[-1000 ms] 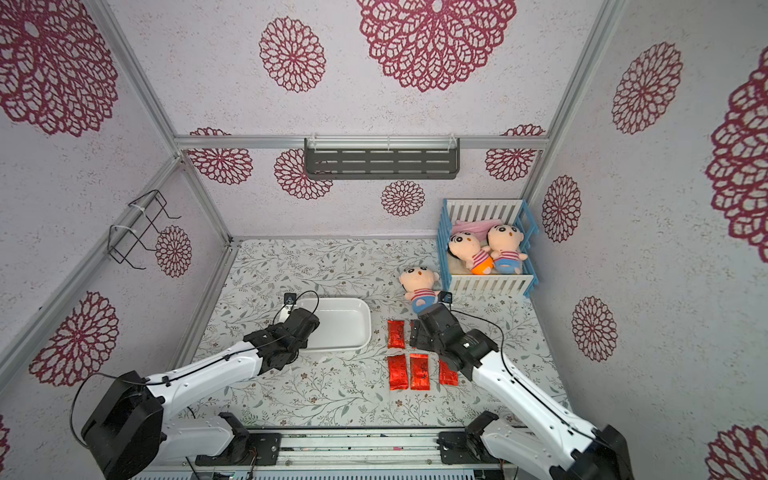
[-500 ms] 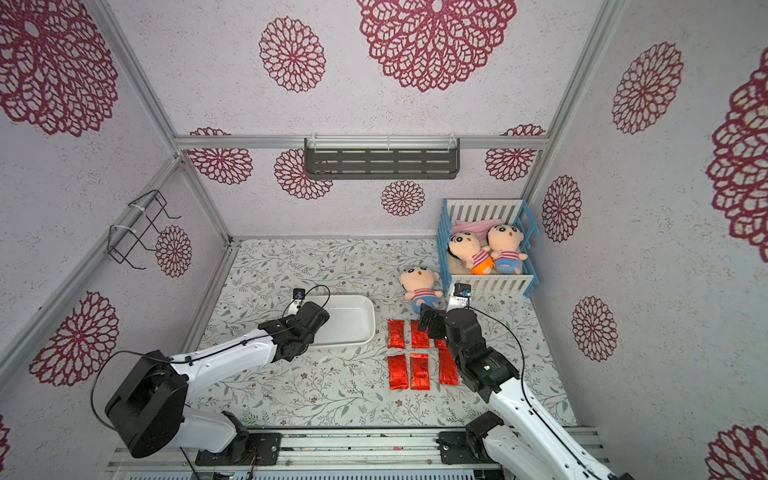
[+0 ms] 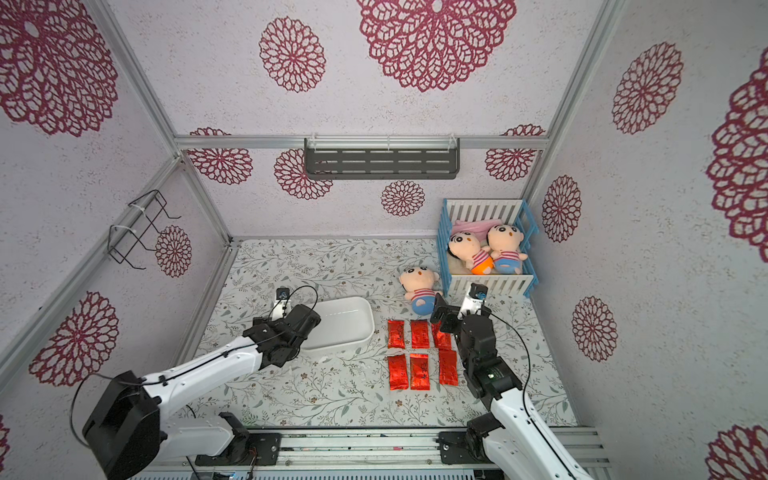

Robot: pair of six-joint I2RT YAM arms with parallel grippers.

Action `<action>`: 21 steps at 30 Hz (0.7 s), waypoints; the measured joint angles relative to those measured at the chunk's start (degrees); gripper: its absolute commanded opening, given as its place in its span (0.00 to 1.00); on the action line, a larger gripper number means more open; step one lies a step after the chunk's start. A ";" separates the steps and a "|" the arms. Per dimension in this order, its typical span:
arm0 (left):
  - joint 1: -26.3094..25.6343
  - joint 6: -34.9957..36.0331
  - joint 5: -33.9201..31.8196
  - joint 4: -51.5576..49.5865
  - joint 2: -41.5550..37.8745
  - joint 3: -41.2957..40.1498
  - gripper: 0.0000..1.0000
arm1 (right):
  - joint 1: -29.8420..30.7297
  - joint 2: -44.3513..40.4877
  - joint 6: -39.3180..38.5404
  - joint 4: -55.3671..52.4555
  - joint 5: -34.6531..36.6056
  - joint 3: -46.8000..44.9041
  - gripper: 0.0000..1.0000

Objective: Take the tea bags out of the storage box
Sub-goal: Place the storage box at the center of the board, then reset both arms

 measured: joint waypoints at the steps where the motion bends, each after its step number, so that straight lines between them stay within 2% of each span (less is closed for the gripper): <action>1: 0.00 1.03 -1.33 0.92 -1.73 -0.61 0.99 | -0.52 -0.70 -0.35 2.03 1.11 -2.08 0.99; 5: 0.11 8.00 -9.29 9.27 -8.00 -4.15 0.97 | -2.03 -3.45 -2.75 12.96 5.79 -13.11 0.99; 8: 2.36 16.09 -12.63 22.45 -12.37 -10.47 0.97 | -2.23 -2.36 -5.11 20.57 8.33 -19.58 0.99; 11: 9.57 23.04 -8.85 35.30 -15.37 -19.12 0.97 | -2.47 1.97 -7.02 29.00 9.53 -23.82 0.99; 14: 18.16 26.25 -3.85 41.40 -14.23 -22.49 0.97 | -3.19 7.91 -8.74 36.81 9.75 -23.82 0.99; 17: 25.46 28.37 2.47 51.06 -9.53 -23.65 0.97 | -5.07 13.84 -10.10 48.57 7.98 -23.82 0.99; 21: 31.63 31.91 11.06 64.50 2.47 -24.41 0.97 | -8.92 24.65 -11.13 62.29 3.54 -23.85 0.99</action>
